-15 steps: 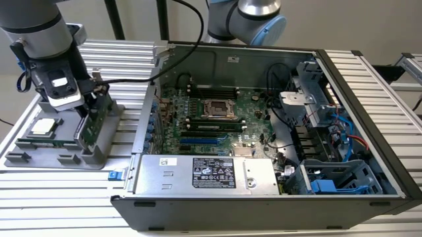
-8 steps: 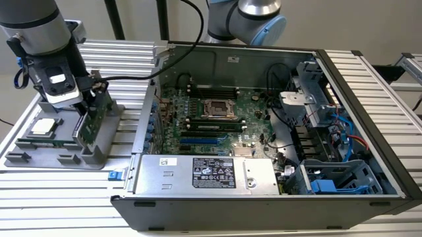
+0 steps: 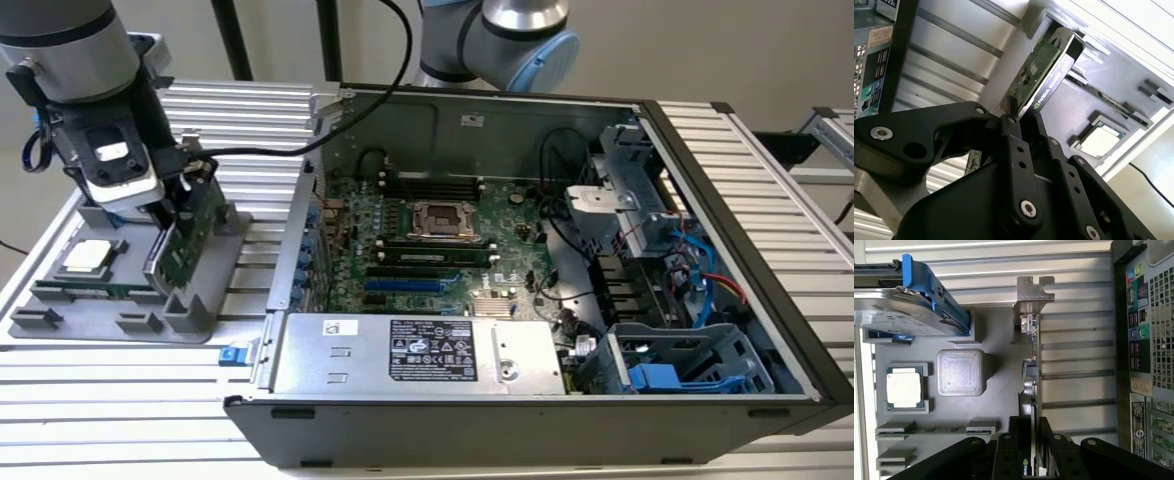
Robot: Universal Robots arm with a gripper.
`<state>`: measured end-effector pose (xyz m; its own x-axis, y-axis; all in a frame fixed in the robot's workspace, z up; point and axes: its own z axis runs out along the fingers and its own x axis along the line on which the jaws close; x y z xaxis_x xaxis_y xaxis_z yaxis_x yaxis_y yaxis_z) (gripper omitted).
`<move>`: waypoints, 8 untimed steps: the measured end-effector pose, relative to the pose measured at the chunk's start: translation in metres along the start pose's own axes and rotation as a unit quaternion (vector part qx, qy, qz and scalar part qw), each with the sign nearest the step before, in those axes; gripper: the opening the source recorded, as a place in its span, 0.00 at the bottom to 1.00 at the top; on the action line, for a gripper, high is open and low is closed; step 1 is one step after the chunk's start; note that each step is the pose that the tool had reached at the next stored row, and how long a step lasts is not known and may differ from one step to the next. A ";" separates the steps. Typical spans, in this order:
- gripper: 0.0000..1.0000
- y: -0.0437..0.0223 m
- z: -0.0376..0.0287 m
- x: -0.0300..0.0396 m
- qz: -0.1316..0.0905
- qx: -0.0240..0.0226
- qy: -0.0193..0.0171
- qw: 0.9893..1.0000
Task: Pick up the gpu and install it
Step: 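Pick up the gpu and move the gpu toward the slot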
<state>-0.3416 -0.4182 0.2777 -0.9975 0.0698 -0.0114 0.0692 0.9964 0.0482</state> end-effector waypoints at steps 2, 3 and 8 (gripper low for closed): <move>0.00 0.0001 -0.0019 0.0000 0.000 0.000 0.000 1.000; 0.00 0.0002 -0.0028 0.0000 0.000 0.000 0.000 1.000; 0.00 0.0004 -0.0070 0.0000 0.000 0.000 0.000 1.000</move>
<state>-0.3417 -0.4182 0.2848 -0.9975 0.0700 -0.0114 0.0694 0.9964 0.0482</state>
